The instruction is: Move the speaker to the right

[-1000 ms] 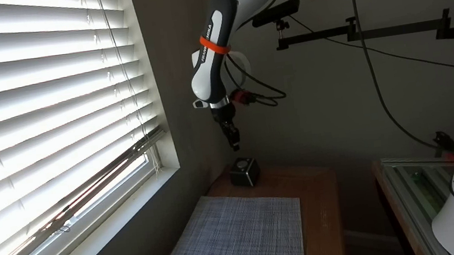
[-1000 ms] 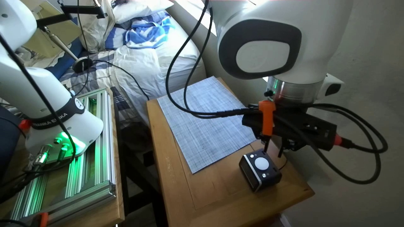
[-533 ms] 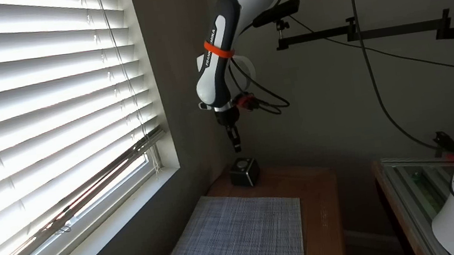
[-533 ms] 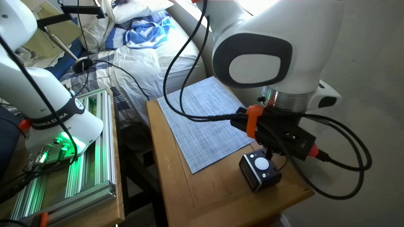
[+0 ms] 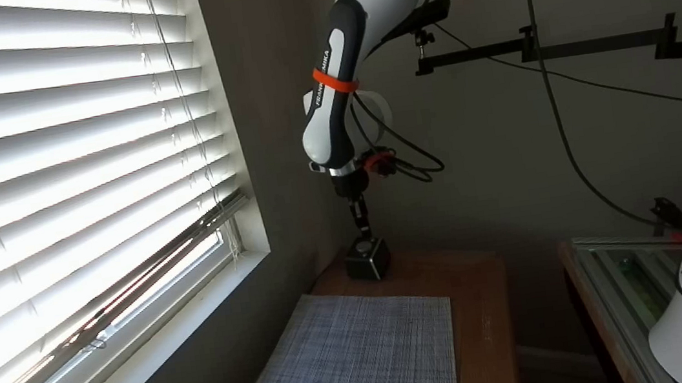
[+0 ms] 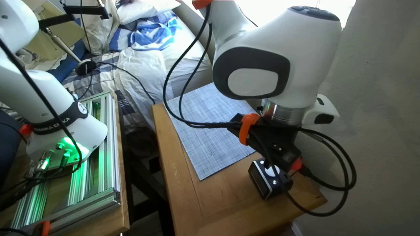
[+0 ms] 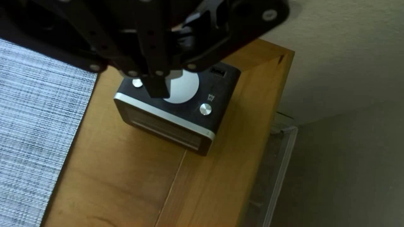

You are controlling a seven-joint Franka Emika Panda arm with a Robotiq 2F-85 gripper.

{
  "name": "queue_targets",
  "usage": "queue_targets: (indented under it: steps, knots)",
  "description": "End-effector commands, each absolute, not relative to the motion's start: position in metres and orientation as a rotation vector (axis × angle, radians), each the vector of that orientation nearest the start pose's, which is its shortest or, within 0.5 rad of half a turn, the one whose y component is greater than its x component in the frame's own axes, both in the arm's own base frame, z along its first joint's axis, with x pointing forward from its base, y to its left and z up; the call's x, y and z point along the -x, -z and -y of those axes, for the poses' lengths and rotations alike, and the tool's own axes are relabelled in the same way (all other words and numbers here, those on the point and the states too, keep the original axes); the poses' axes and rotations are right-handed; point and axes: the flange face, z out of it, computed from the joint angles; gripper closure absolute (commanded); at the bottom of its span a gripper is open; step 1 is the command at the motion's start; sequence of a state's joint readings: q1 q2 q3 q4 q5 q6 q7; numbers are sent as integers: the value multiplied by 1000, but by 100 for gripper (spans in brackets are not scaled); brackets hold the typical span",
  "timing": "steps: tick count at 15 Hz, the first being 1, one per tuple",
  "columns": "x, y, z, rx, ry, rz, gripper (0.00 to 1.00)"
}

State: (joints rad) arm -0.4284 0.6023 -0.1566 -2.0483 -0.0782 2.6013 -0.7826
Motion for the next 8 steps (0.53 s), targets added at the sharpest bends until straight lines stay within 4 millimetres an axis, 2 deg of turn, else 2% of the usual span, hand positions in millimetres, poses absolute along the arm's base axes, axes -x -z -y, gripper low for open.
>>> queue_targets:
  steps: [1,8]
  knots:
    - [-480,-130,324,3158,-105,335,100]
    - [-475,-115,331,3186,-32,243,100]
